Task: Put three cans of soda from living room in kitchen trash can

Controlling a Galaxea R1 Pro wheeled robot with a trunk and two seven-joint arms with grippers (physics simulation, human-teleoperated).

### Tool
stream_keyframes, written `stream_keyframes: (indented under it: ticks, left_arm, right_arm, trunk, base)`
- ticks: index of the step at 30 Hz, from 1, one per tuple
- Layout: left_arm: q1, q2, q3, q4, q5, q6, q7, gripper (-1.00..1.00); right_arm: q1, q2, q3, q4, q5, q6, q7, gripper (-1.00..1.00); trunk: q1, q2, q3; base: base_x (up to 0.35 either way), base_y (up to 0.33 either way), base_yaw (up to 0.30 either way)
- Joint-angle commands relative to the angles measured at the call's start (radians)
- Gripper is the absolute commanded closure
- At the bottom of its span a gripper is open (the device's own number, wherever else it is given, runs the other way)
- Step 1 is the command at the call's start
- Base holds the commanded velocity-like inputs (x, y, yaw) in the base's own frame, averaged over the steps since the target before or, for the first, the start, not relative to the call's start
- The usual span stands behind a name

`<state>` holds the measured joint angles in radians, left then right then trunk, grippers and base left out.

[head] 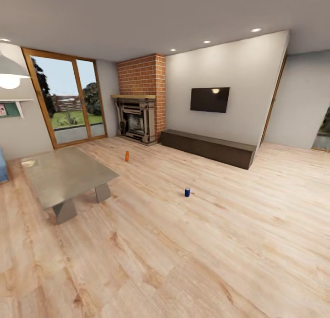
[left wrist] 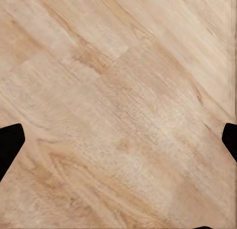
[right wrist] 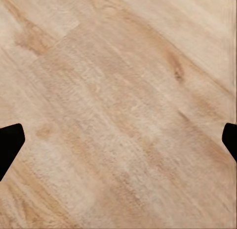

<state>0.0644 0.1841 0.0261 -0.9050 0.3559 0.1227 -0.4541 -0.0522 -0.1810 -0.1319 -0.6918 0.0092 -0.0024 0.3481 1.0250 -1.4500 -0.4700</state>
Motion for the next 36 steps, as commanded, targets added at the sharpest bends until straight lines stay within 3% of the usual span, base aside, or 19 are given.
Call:
stream_keyframes:
  ticks: [1,36]
  left_arm:
    - [0.000,0.000,0.000,0.000,0.000,0.000,0.000,-1.00]
    - [0.000,0.000,0.000,0.003,-0.001,0.000,0.002,-1.00]
  right_arm:
    - [0.000,0.000,0.000,0.000,0.000,0.000,0.000,-1.00]
    - [0.000,0.000,0.000,0.002,0.001,-0.001,-0.001,-1.00]
  trunk:
    - [0.000,0.000,0.000]
    - [0.000,0.000,0.000]
  base:
    - [0.311,-0.215,-0.270]
    - [0.329,-0.153,-0.270]
